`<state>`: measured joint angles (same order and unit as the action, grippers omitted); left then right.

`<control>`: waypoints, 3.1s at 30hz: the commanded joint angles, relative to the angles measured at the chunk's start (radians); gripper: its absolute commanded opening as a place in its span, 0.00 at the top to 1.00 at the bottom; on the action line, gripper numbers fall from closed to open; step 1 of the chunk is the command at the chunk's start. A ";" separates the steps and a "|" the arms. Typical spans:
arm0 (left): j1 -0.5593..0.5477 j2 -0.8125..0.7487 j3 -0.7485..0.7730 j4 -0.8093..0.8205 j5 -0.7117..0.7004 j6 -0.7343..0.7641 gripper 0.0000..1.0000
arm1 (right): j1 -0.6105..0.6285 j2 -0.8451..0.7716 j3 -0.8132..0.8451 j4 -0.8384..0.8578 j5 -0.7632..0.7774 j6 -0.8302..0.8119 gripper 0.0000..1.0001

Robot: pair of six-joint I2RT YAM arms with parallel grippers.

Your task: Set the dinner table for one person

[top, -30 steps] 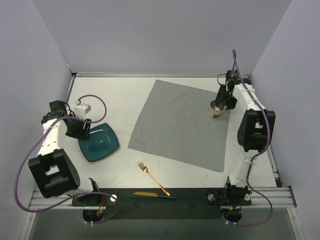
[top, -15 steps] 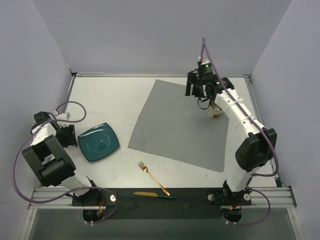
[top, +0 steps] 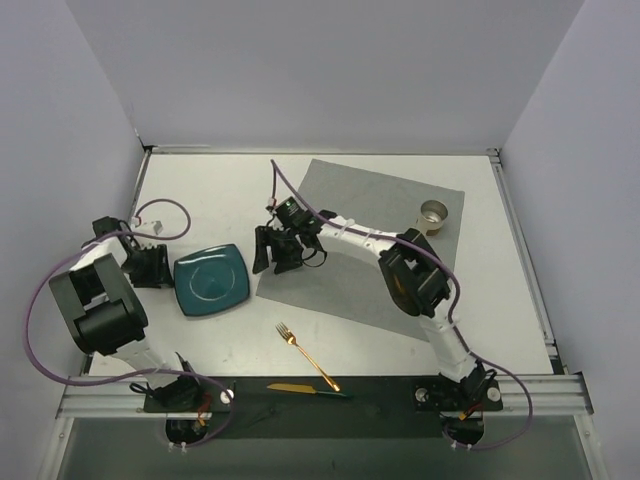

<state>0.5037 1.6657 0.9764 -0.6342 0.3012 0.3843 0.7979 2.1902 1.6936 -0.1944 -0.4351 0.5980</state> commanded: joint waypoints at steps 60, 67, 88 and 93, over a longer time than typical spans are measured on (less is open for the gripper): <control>0.061 -0.060 0.237 -0.191 0.236 0.047 0.47 | 0.031 -0.133 -0.097 0.440 -0.021 0.330 1.00; 0.059 -0.075 0.232 -0.191 0.251 0.038 0.47 | -0.028 -0.256 -0.169 0.500 -0.022 0.352 1.00; -0.120 -0.119 0.202 -0.188 0.217 0.019 0.45 | -0.529 -0.854 -0.897 0.589 -0.053 0.323 1.00; -0.175 -0.130 0.208 -0.183 0.199 0.001 0.45 | -0.608 -0.816 -0.928 0.593 -0.123 0.296 1.00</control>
<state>0.3561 1.5845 1.1728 -0.8230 0.5049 0.3996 0.2230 1.3808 0.7532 0.2523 -0.4339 0.9070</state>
